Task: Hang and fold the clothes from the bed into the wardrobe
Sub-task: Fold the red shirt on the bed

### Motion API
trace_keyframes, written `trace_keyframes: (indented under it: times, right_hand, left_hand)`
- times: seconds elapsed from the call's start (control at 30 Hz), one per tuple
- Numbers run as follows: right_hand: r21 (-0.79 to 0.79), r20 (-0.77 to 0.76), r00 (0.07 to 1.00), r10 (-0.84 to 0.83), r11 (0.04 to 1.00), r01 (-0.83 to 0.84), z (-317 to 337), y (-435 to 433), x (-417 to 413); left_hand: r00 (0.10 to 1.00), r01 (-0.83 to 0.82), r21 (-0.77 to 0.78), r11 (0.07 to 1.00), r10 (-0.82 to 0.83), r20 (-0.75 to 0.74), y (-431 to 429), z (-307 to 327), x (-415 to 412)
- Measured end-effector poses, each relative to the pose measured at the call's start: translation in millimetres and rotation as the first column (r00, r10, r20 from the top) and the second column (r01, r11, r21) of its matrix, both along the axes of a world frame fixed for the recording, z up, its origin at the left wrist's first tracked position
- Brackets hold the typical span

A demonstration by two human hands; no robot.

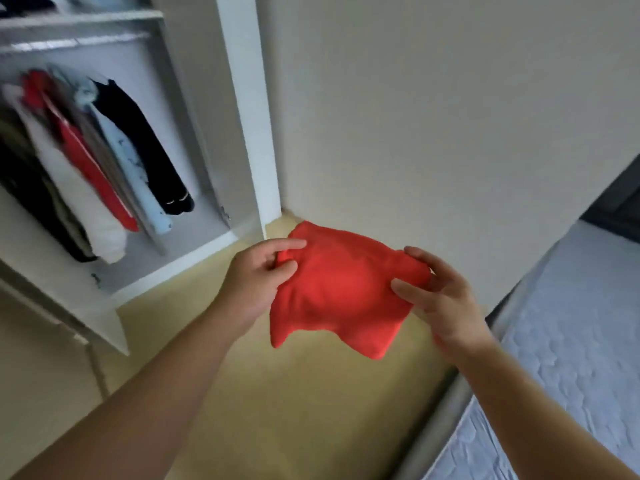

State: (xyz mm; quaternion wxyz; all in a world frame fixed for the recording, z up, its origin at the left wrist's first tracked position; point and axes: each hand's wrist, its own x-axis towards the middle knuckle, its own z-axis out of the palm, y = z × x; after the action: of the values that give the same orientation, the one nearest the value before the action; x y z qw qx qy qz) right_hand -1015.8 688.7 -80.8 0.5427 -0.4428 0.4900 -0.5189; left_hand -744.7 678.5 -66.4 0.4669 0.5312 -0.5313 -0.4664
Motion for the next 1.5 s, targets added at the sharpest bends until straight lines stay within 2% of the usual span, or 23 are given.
trace_keyframes:
  times: [0.1, 0.17, 0.3, 0.43, 0.53, 0.67, 0.73, 0.83, 0.97, 1.13, 1.3, 1.33, 1.4, 1.5]
  right_hand:
    - [-0.05, -0.079, 0.979, 0.187, 0.98, -0.192, 32, -40, 59]
    - [-0.082, -0.151, 0.956, 0.253, 0.96, -0.267, 50, -66, 96]
    - [-0.161, -0.281, 0.912, 0.299, 0.922, -0.352, 81, -116, 170]
    - [-0.226, -0.316, 0.889, 0.332, 0.884, -0.41, 103, -169, 238]
    - [-0.319, -0.356, 0.888, 0.292, 0.855, -0.41, 118, -218, 285]
    - [-0.421, -0.367, 0.889, 0.273, 0.804, -0.421, 140, -291, 337]
    - [-0.439, -0.312, 0.898, 0.311, 0.791, -0.426, 152, -333, 361]
    - [-0.439, -0.24, 0.894, 0.378, 0.78, -0.447, 176, -397, 394]
    - [-0.517, -0.23, 0.883, 0.409, 0.717, -0.467, 208, -478, 442]
    - [-0.644, -0.22, 0.904, 0.367, 0.641, -0.417, 227, -571, 513]
    - [-0.745, -0.191, 0.944, 0.271, 0.586, -0.318, 232, -662, 601]
    - [-0.756, -0.191, 0.951, 0.244, 0.581, -0.301, 234, -678, 619]
    - [-0.769, -0.197, 0.959, 0.206, 0.574, -0.281, 240, -711, 653]
    - [-0.742, -0.217, 0.956, 0.196, 0.603, -0.292, 253, -759, 702]
  left_hand:
    - [0.99, -0.118, -0.078, 0.99, 0.124, 0.069, -7, 30, 67]
    - [0.971, -0.191, -0.128, 0.973, 0.206, 0.119, -11, 47, 107]
    - [0.895, -0.33, -0.232, 0.915, 0.382, 0.231, -25, 77, 176]
    - [0.793, -0.446, -0.301, 0.843, 0.528, 0.303, -54, 99, 232]
    - [0.703, -0.507, -0.375, 0.776, 0.624, 0.342, -89, 112, 269]
    - [0.545, -0.528, -0.495, 0.69, 0.722, 0.426, -150, 129, 310]
    - [0.474, -0.527, -0.556, 0.643, 0.765, 0.436, -186, 141, 328]
    - [0.405, -0.532, -0.601, 0.597, 0.802, 0.439, -241, 163, 355]
    - [0.331, -0.536, -0.637, 0.554, 0.832, 0.445, -314, 190, 393]
    - [0.337, -0.546, -0.622, 0.561, 0.827, 0.45, -399, 216, 454]
    - [0.277, -0.494, -0.676, 0.547, 0.836, 0.474, -486, 231, 529]
    - [0.297, -0.476, -0.696, 0.537, 0.843, 0.448, -502, 234, 545]
    - [0.392, -0.51, -0.677, 0.531, 0.844, 0.367, -537, 241, 577]
    - [0.557, -0.594, -0.54, 0.596, 0.789, 0.258, -592, 253, 623]
